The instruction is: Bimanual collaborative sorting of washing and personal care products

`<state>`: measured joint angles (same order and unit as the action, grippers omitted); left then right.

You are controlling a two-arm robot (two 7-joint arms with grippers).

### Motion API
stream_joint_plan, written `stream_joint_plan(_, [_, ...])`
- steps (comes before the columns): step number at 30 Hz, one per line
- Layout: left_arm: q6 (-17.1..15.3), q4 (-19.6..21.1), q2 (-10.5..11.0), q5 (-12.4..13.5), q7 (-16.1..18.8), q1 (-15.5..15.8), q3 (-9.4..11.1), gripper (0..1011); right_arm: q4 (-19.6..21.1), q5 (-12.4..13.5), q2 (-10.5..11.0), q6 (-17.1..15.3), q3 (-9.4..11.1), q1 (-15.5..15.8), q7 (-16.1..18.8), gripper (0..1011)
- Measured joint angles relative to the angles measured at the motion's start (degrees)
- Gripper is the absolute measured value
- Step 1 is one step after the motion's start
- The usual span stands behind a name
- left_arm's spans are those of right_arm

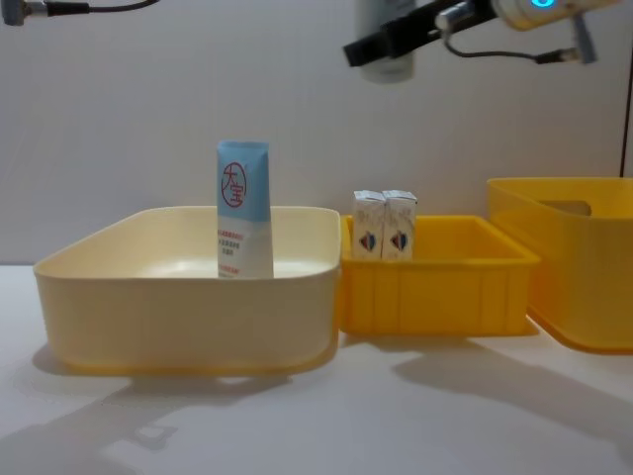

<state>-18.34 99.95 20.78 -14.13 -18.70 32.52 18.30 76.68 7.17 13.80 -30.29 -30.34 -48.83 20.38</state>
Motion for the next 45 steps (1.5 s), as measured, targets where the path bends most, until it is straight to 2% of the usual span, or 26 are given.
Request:
stream_joint_plan(9, [0.0, 0.0, 0.0, 0.0, 0.0, 0.0, 0.0, 1003, 0.22, -1.47, 2.56, -6.42, 1.92, -0.85, -1.67, 668])
stream_joint_plan(20, [0.0, 0.0, 0.0, 0.0, 0.0, 0.0, 0.0, 1004, -4.13, -1.9, 4.91, -14.83, 4.1, -3.88, -1.03, 668])
stream_joint_plan(21, [0.01, 0.0, 0.0, 0.0, 0.0, 0.0, 0.0, 1003, -4.13, -1.9, 4.91, -14.83, 4.1, -3.88, -1.03, 668])
stream_joint_plan(25, [0.0, 0.0, 0.0, 0.0, 0.0, 0.0, 0.0, 1003, -7.23, -1.58, 5.52, -18.48, 5.23, -5.62, 0.16, 668])
stream_joint_plan(33, [0.0, 0.0, 0.0, 0.0, 0.0, 0.0, 0.0, 1003, -11.89, -0.44, 5.96, -22.69, 6.42, -8.2, 2.53, 668])
stream_joint_plan(34, [0.01, 0.0, 0.0, 0.0, 0.0, 0.0, 0.0, 1003, -13.79, -0.1, 6.09, -23.95, 6.58, -9.36, 3.55, 668])
stream_joint_plan(39, [0.0, 0.01, 0.0, 0.0, 0.0, 0.0, 0.0, 1004, -18.7, 0.55, 6.25, -26.71, 6.24, -12.39, 6.44, 668])
stream_joint_plan(45, [0.0, 0.01, 0.0, 0.0, 0.0, 0.0, 0.0, 1003, -25.73, 0.84, 6.08, -29.1, 4.61, -16.7, 10.54, 668])
